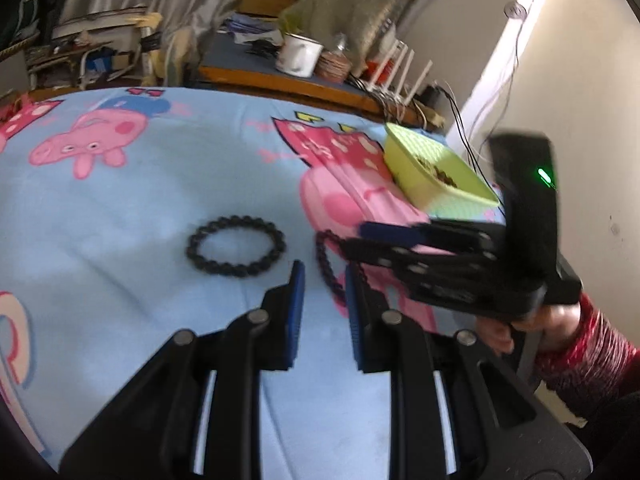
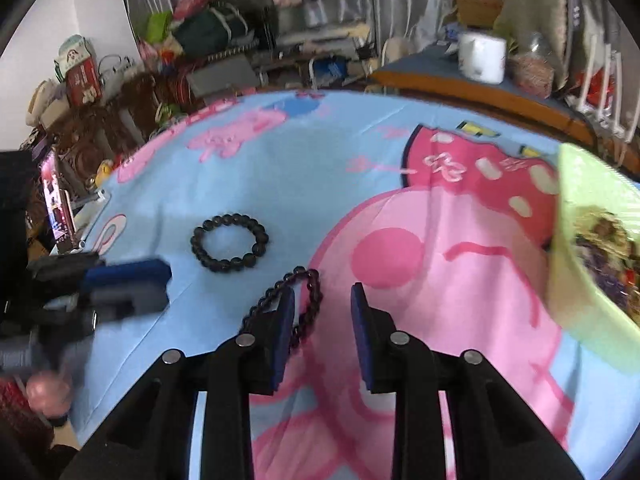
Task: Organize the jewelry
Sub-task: 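Grasp the dark bead bracelet with the left tool, then carry the dark bead bracelet into the green basket and open the left tool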
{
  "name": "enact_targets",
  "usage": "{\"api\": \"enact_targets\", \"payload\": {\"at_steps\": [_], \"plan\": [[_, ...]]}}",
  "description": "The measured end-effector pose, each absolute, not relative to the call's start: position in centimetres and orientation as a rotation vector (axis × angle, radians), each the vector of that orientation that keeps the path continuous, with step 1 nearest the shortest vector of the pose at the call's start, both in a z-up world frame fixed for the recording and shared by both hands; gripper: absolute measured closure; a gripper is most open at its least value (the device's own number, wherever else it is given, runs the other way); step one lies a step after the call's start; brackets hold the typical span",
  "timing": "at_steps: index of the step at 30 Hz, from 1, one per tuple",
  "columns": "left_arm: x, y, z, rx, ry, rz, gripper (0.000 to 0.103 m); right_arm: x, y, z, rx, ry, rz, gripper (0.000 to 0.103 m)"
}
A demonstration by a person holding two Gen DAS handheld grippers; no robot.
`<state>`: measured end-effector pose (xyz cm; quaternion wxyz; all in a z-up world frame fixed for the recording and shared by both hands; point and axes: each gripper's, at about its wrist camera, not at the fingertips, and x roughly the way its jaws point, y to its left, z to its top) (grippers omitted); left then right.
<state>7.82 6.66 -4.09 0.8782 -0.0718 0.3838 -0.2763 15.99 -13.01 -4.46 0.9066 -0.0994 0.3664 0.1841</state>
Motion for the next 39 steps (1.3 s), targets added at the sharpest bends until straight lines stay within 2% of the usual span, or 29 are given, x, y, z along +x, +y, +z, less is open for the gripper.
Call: {"api": "enact_targets", "payload": {"at_steps": [8,14,25,29,39], "plan": [[8.9,3.4,-4.7,-0.126,0.854,-0.626,0.084,13.6,-15.0,-4.4,-0.213,0.751,0.349,0.103],[9.6,-1.1,-5.9,0.11,0.852,-0.553,0.084,12.2,-16.9,-4.3,-0.142,0.731,0.34,0.103],[8.9,-1.1,-5.8,0.188,0.845,-0.48,0.083,10.3,-17.8,-4.1,-0.114,0.701,0.371,0.103],[9.2,-0.7,-6.0,0.181,0.849,-0.454,0.071,10.4,-17.8,-4.2,-0.11,0.703,0.371,0.103],[9.1,-1.7,-6.1,0.177,0.881,-0.501,0.071,10.5,-16.8,-4.2,-0.207,0.695,0.352,0.103]]}}
